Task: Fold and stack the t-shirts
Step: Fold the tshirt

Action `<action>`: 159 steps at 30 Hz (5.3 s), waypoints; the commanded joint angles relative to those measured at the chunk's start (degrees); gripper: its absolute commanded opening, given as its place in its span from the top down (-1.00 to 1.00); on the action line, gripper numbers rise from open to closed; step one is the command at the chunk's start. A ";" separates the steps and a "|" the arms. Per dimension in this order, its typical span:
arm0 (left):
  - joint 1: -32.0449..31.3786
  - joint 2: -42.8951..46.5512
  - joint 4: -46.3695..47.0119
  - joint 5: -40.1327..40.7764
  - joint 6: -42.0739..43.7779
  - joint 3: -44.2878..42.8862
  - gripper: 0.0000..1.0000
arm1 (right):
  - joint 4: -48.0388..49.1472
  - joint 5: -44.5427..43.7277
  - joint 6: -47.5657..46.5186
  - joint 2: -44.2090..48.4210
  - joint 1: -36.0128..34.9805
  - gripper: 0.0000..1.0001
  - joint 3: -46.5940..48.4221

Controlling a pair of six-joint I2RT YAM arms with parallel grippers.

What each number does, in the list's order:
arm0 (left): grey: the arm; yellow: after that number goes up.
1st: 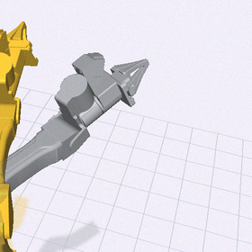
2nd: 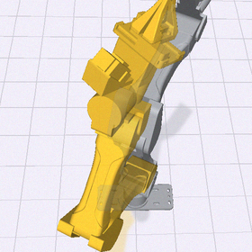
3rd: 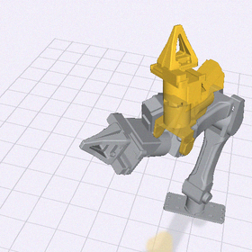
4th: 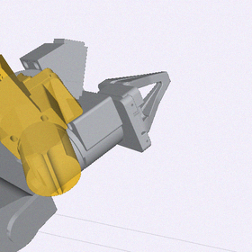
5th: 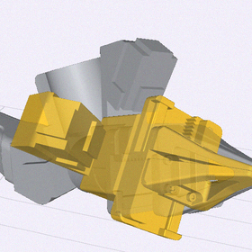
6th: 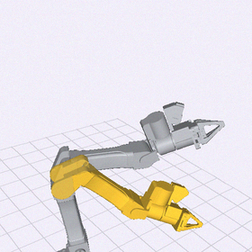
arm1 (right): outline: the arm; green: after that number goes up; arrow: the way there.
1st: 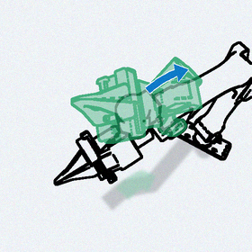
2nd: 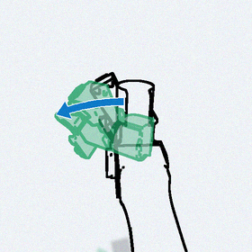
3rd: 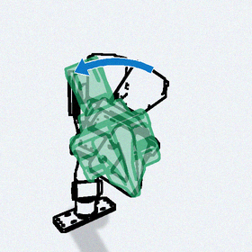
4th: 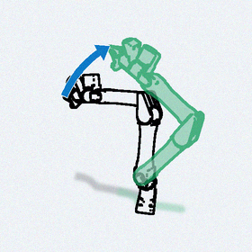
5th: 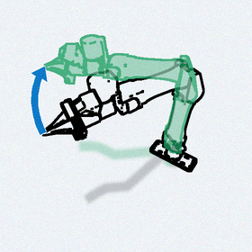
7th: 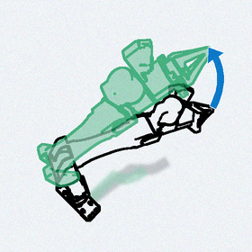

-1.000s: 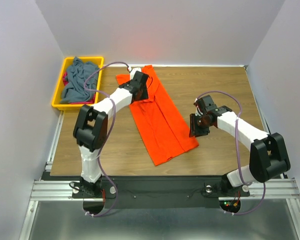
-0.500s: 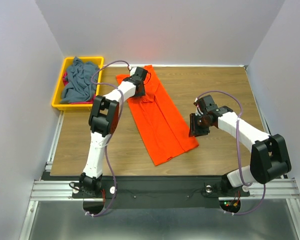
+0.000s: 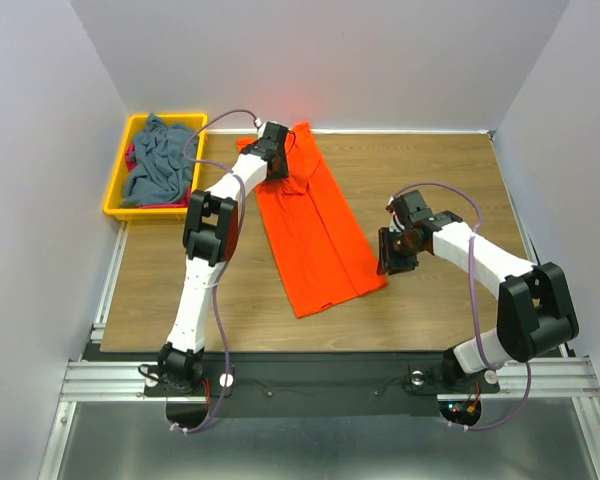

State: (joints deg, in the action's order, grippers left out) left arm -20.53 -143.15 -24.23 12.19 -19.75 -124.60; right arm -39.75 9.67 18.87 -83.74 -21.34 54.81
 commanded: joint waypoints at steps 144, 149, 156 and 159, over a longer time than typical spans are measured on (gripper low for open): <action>-3.55 48.06 3.13 -5.24 -7.42 53.58 1.00 | -1.39 -2.73 -2.79 -32.52 -0.45 0.99 51.63; -3.11 44.55 5.94 -3.75 -5.74 51.21 1.00 | 0.54 -2.38 -2.44 -34.99 -0.45 0.99 53.47; -1.88 41.29 7.26 -3.48 -4.25 50.07 1.00 | 3.27 -2.20 -1.82 -37.37 -0.45 0.99 54.00; -1.44 41.29 7.70 -3.13 -4.42 50.33 1.00 | 4.32 -2.38 -1.56 -37.81 -0.54 0.99 54.09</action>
State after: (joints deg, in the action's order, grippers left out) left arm -22.90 -102.67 -17.93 6.68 -25.56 -72.10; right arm -39.68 8.73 17.39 -121.14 -21.85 106.08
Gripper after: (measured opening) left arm 0.025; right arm 0.039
